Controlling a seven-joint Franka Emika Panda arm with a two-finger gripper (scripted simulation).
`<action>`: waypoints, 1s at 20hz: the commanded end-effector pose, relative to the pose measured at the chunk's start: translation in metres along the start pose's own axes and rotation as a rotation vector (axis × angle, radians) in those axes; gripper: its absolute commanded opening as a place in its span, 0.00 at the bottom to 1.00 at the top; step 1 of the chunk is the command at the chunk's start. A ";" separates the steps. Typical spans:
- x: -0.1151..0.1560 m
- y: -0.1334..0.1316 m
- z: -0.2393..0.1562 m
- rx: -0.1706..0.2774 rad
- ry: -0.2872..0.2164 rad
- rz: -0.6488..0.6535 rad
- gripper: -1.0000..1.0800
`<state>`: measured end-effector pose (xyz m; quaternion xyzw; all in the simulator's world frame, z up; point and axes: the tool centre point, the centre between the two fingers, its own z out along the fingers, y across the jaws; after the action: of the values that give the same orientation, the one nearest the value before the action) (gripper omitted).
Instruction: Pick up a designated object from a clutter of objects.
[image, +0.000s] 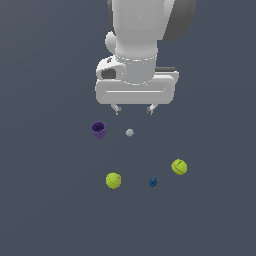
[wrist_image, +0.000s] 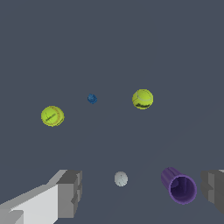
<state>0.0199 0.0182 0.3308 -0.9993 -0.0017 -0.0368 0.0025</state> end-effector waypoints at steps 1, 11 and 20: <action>0.000 0.000 0.000 0.000 0.000 0.000 0.96; 0.007 -0.017 0.002 -0.023 0.017 -0.062 0.96; 0.011 -0.023 0.010 -0.021 0.013 -0.030 0.96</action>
<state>0.0307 0.0389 0.3244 -0.9988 -0.0202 -0.0440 -0.0088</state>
